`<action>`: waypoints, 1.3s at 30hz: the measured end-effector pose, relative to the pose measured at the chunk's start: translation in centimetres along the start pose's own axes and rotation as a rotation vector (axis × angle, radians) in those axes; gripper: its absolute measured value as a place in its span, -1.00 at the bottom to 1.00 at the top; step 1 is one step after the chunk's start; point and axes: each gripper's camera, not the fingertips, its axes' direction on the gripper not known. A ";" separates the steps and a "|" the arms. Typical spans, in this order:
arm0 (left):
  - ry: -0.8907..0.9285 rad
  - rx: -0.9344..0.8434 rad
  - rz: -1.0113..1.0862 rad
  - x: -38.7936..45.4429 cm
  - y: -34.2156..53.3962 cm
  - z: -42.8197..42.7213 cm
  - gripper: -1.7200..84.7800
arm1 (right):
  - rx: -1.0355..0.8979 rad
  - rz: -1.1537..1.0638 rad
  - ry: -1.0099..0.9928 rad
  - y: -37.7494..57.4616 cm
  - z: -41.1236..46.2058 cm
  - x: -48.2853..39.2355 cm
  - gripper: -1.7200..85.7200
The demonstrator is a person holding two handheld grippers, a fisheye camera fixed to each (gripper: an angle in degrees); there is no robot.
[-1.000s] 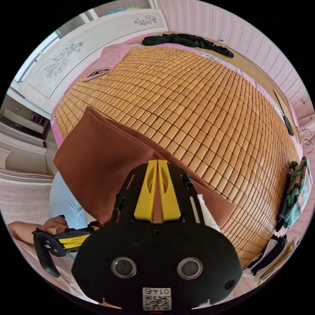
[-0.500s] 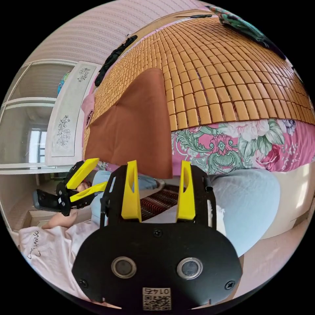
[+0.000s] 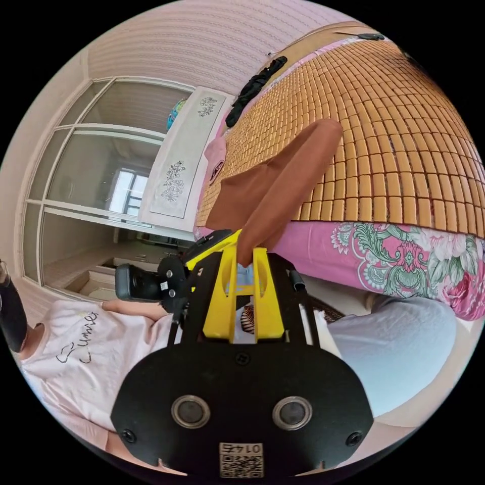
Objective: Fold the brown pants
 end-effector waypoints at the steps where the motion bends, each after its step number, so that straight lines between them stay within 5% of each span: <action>1: -0.021 -0.022 0.004 -0.3 0.0 -0.2 -0.76 | -0.025 -0.045 0.045 0.3 -0.8 -1.3 -0.83; 3: 0.019 -0.025 -0.042 -1.2 0.4 -0.6 -0.81 | -0.025 -0.106 0.068 1.0 -2.7 -2.5 -0.83; 8: 0.077 -0.002 -0.117 -2.4 1.7 -1.7 -0.83 | 0.348 0.049 -0.185 4.0 -12.2 4.0 -0.75; 13: 0.061 0.011 -0.067 -1.3 3.5 -4.0 -0.83 | 0.308 0.251 -0.212 1.5 -11.6 9.1 -0.51; 17: 0.096 0.010 -0.094 -1.8 4.9 -5.9 -0.83 | 0.256 0.348 -0.394 -0.5 -9.0 11.3 -0.58; 23: 0.131 0.020 -0.093 -2.7 5.2 -7.8 -0.83 | 0.246 0.264 -0.249 1.4 -12.3 8.2 -0.84; 32: 0.520 0.304 -0.021 -3.7 -1.7 -9.1 -0.83 | 0.523 0.156 -0.147 11.2 -29.6 3.1 -0.84; 39: 0.630 0.293 -0.142 -6.7 -1.7 -7.3 -0.84 | 0.477 0.118 0.027 11.4 -31.0 -2.2 -0.81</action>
